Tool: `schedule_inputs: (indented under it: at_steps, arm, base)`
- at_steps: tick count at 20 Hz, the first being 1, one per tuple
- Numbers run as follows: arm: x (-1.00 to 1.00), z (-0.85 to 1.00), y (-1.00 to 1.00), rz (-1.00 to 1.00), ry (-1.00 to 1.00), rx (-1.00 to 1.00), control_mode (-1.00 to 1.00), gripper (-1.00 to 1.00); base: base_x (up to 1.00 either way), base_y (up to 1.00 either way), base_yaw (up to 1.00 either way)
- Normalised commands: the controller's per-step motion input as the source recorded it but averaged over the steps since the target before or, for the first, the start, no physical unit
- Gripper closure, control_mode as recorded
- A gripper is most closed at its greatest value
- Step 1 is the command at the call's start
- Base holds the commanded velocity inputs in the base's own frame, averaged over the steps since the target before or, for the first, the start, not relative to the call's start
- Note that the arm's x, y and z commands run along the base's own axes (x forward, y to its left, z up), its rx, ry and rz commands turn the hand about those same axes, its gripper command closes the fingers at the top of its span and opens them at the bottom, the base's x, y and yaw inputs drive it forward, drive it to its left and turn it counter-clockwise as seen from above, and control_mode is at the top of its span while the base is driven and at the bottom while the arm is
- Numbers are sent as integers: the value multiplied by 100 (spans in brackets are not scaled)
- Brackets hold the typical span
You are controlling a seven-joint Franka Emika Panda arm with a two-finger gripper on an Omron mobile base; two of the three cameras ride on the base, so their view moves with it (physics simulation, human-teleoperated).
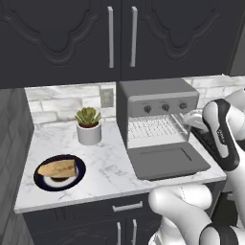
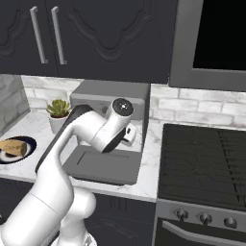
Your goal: Pull the toaster oven rack outwards. Pick up the baguette from the plate and place it on the toaster oven rack. Close the toaster oven door fully and set the temperature to the lowest setting.
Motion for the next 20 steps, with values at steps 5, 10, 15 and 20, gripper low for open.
schedule_inputs:
  at_steps: [5, 10, 15, 20]
  arm:
    - [0, -3, -23, -6, -2, 13, -100, -100]
    - [1, -19, -16, -5, -9, 16, -100, -100]
    - [6, -25, -3, -1, -14, 17, -100, -100]
    - [8, -7, 0, 0, -5, 11, -100, -100]
  base:
    - [0, 0, 0]
    - [0, 0, 0]
    - [0, 0, 0]
    - [0, 0, 0]
